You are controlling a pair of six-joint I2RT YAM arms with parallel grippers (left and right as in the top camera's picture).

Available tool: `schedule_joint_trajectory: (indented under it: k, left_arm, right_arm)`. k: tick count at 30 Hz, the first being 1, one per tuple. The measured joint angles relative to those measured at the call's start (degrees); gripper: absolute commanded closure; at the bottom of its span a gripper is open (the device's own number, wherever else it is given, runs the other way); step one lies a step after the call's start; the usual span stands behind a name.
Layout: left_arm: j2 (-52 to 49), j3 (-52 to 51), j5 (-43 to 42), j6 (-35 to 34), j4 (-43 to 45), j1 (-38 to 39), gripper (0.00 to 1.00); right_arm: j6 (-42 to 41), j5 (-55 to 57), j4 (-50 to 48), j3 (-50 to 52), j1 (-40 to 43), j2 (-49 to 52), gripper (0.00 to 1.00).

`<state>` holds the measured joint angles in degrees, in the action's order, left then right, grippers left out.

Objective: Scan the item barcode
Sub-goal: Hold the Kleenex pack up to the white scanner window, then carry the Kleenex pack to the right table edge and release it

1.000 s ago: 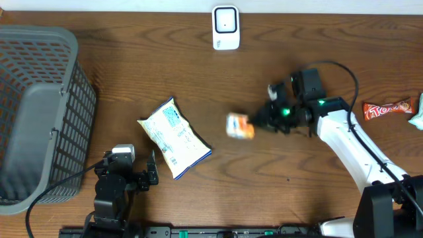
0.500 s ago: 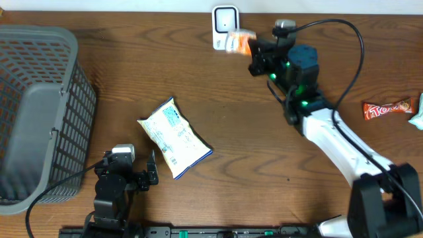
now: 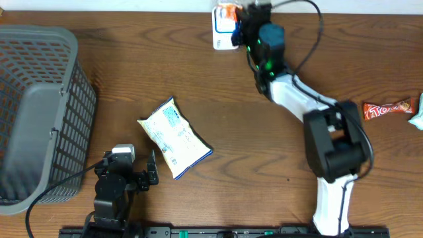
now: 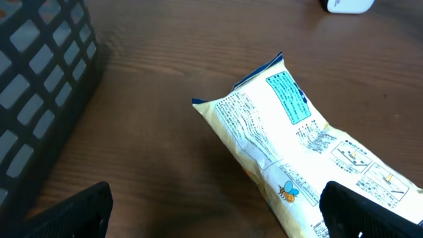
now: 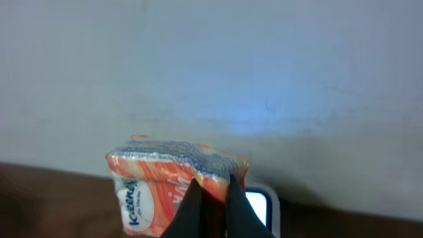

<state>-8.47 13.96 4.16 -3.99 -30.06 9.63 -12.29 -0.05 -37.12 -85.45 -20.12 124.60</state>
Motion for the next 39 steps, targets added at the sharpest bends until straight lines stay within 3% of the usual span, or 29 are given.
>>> schedule_joint_trajectory:
  k: [8,14,24,30,39]
  left_arm:
    - [0.0,0.0,0.0,-0.02,0.02,0.02,0.01]
    - [0.0,0.0,0.0,0.0,0.02,0.0,0.01]
    - [0.0,0.0,-0.02,-0.02,0.02,0.0,0.01]
    - [0.02,0.0,-0.02,-0.02,0.02,0.0,0.01]
    - [0.0,0.0,-0.02,-0.02,0.02,0.0,0.01]
  right_arm:
    - [0.96,3.89,1.84,-16.7,0.0,14.71,0.99]
    - [1.05,4.7,3.3,-17.99,-0.04,20.2,0.99]
    - [1.33,4.85,5.35,-18.47,-0.13,19.69,0.99]
    - [6.88,7.41,22.01,-18.4,-0.13,11.41,0.99]
    - [21.59,21.46,50.4,-19.87,4.55,-9.27,0.99]
